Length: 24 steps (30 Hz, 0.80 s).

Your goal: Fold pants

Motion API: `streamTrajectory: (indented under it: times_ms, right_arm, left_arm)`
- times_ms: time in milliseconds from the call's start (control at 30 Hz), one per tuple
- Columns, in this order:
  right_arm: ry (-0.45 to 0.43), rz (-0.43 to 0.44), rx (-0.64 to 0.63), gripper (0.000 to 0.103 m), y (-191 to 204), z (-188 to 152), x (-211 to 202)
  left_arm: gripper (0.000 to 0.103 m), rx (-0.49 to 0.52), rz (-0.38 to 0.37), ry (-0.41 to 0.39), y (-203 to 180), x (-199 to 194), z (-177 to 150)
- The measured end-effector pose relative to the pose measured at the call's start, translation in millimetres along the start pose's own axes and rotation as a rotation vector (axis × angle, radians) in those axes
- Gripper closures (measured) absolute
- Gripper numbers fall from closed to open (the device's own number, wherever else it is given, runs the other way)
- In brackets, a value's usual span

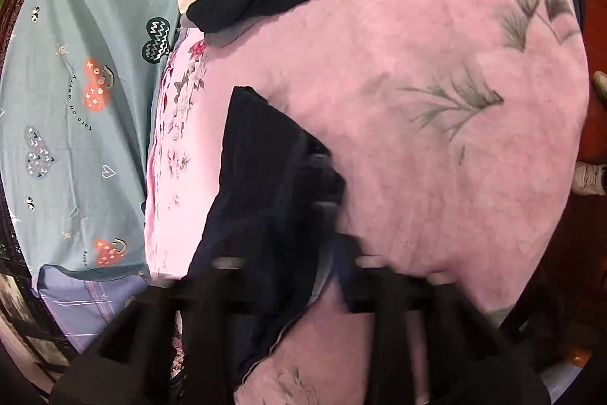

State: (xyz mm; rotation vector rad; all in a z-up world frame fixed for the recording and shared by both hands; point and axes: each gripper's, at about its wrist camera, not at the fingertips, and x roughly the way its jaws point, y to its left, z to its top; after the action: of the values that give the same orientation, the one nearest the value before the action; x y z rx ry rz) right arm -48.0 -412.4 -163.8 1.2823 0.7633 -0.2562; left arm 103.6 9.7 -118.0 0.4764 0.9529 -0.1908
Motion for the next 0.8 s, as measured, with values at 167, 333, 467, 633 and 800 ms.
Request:
streamTrajectory:
  times_ms: [167,333,467,633,800]
  right_arm:
    - [-0.074,-0.004,-0.189,0.087,55.5,-5.7,-15.2]
    - [-0.122,0.028,-0.533,0.087,162.5,-33.7,-19.0]
    - [-0.103,0.072,-0.91,0.087,257.4,-99.0,-3.1]
    - [0.054,0.156,-1.321,0.087,319.9,-223.7,51.0]
    - [0.392,0.076,-1.617,0.087,278.0,-355.1,145.0]
  left_arm:
    - [0.002,-0.119,0.03,0.102,45.0,24.4,-24.5]
    - [0.002,-0.214,0.09,0.087,98.9,14.4,-50.3]
    - [0.002,-0.312,0.126,0.094,144.4,7.5,-73.9]
    - [0.002,-0.416,0.154,0.123,187.5,2.6,-110.2]
    - [0.002,-0.416,0.15,0.15,199.3,7.1,-130.8]
